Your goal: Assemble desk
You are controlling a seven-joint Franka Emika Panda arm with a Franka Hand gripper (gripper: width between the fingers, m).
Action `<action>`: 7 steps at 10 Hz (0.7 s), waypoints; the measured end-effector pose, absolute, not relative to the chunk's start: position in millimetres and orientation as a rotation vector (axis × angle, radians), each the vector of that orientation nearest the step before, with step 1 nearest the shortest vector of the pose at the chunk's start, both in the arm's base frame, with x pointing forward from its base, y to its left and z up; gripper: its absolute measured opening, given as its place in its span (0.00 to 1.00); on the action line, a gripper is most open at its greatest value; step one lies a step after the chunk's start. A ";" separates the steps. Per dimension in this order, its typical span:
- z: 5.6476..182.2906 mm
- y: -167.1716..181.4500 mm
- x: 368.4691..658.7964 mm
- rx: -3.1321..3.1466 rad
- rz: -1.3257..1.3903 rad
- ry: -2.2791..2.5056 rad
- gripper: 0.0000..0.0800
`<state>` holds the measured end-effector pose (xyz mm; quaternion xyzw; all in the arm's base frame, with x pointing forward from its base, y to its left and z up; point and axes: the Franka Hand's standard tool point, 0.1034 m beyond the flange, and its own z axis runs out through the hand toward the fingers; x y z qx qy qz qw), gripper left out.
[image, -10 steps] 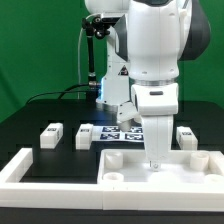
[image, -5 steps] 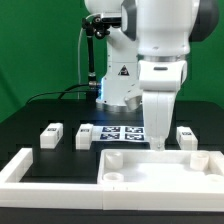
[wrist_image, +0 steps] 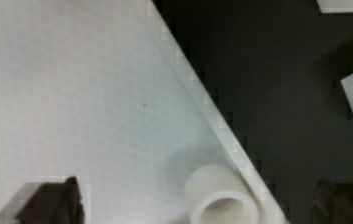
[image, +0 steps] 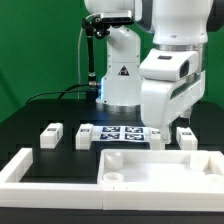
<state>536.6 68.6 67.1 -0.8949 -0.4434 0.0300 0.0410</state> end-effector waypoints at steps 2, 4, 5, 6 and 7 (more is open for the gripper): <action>66.5 70.2 535.6 -2.813 0.101 -1.207 0.81; 66.6 84.4 526.0 -2.941 0.131 -0.882 0.81; 66.7 94.4 516.3 -3.006 0.154 -0.668 0.81; 66.0 105.0 510.6 -3.052 0.195 -0.466 0.81; 64.1 112.3 510.4 -3.071 0.208 -0.354 0.81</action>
Offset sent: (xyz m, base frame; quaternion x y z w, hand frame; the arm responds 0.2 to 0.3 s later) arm -0.0250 0.0089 0.0051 -0.0161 -0.0401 0.2088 0.9770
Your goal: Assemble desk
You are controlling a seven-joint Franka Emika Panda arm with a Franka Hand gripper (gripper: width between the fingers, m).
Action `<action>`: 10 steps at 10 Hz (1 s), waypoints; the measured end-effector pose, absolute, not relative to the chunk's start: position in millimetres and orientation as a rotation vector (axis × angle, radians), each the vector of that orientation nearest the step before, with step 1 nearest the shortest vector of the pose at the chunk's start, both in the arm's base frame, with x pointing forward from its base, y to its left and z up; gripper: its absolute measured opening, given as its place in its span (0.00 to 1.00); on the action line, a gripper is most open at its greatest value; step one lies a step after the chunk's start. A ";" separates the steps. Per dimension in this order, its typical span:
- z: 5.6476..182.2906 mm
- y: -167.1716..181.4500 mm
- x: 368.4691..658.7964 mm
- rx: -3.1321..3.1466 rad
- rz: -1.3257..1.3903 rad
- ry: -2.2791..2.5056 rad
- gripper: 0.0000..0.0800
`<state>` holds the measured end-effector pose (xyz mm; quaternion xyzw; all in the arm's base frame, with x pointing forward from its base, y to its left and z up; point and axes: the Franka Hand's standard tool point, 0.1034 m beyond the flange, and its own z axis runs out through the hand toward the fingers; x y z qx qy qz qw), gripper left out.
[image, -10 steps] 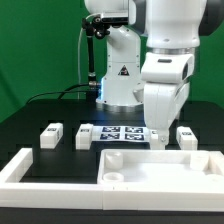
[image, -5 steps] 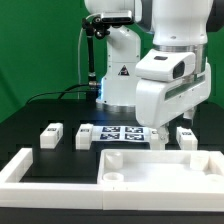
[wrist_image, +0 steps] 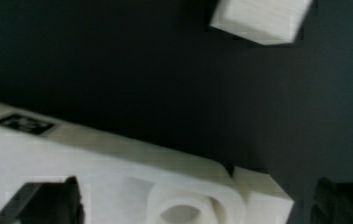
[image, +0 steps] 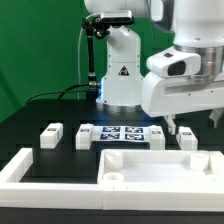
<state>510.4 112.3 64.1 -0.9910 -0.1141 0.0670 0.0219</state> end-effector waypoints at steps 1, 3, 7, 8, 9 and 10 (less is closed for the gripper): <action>60.8 109.9 512.0 -3.067 0.176 -0.271 0.81; 60.8 112.3 510.7 -3.075 0.188 -0.142 0.81; 56.9 126.9 492.6 -3.064 0.534 -0.083 0.81; 55.6 128.8 494.4 -3.045 0.670 -0.080 0.81; 53.1 129.0 497.0 -3.033 0.727 -0.082 0.81; 53.2 127.8 493.1 -3.019 0.800 -0.089 0.81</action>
Offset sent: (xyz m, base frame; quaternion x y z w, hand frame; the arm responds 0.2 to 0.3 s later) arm 0.0000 0.0000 0.0000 0.0000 -0.0650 0.0000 0.9979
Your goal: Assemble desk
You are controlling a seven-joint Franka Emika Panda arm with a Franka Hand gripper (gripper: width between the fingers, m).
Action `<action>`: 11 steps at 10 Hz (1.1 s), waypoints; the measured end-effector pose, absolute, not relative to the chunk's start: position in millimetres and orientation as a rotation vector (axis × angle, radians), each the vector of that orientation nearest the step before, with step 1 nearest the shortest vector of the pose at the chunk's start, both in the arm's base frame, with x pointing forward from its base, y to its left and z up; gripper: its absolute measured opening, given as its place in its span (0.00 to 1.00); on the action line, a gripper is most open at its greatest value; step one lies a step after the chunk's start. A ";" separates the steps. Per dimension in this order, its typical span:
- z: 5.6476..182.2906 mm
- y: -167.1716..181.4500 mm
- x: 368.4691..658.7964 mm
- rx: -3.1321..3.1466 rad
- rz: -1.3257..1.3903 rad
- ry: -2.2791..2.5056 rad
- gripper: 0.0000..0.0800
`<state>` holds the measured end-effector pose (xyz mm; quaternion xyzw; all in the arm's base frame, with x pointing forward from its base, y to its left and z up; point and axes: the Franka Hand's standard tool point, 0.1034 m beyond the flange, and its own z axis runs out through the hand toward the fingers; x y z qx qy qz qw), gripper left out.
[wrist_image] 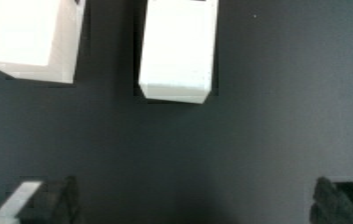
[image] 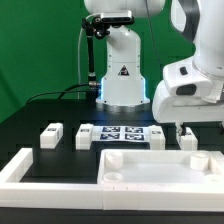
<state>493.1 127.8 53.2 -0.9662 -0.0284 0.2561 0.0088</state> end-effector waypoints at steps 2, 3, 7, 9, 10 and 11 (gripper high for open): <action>51.4 126.7 488.6 -2.972 0.984 -0.093 0.81; 48.8 126.1 484.1 -2.940 1.091 -0.095 0.81; 34.8 129.5 465.8 -2.819 1.413 -0.130 0.81; 27.3 130.7 470.4 -2.798 1.447 -0.130 0.81; 28.1 130.4 469.4 -2.797 1.448 -0.131 0.81; 23.7 128.0 462.3 -2.787 1.474 -0.135 0.81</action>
Offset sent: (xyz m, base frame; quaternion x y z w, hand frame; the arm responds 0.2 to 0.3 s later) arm -0.0203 0.0048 -0.0185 -0.0111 -0.2030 0.0259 0.9788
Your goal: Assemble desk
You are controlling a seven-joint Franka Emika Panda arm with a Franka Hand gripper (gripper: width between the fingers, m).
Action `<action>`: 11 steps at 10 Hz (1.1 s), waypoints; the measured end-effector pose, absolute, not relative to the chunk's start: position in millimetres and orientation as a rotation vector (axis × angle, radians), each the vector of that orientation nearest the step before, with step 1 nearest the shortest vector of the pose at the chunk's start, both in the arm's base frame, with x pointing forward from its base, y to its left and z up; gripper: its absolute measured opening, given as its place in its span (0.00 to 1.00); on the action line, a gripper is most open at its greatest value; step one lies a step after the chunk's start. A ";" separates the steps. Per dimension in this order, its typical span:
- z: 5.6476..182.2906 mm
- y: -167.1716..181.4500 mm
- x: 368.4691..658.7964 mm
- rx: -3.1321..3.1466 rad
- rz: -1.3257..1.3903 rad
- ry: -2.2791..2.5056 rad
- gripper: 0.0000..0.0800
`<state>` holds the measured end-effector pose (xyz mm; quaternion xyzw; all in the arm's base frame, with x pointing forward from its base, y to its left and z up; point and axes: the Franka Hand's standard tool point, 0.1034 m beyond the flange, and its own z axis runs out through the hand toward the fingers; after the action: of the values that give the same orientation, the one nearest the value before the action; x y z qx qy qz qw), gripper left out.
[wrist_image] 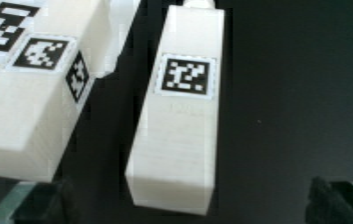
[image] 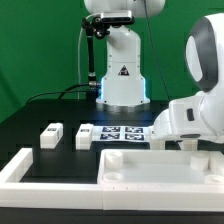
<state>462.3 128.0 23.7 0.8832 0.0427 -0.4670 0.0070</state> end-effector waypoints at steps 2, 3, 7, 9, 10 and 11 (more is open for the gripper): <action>10.8 129.1 443.2 2.746 -1.479 0.131 0.81; 6.2 129.5 434.8 2.754 -1.461 0.135 0.81; 5.0 129.1 430.4 2.750 -1.465 0.138 0.61; 4.9 129.2 430.4 2.750 -1.465 0.138 0.44; 4.9 129.2 430.4 2.750 -1.465 0.138 0.36; 4.9 129.2 430.3 2.750 -1.465 0.138 0.36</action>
Offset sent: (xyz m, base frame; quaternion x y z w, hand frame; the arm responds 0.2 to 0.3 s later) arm -0.0223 -0.0036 -0.0161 -0.0070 0.0197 0.0196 0.9996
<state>430.3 129.2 4.9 0.8816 0.0444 -0.4698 0.0111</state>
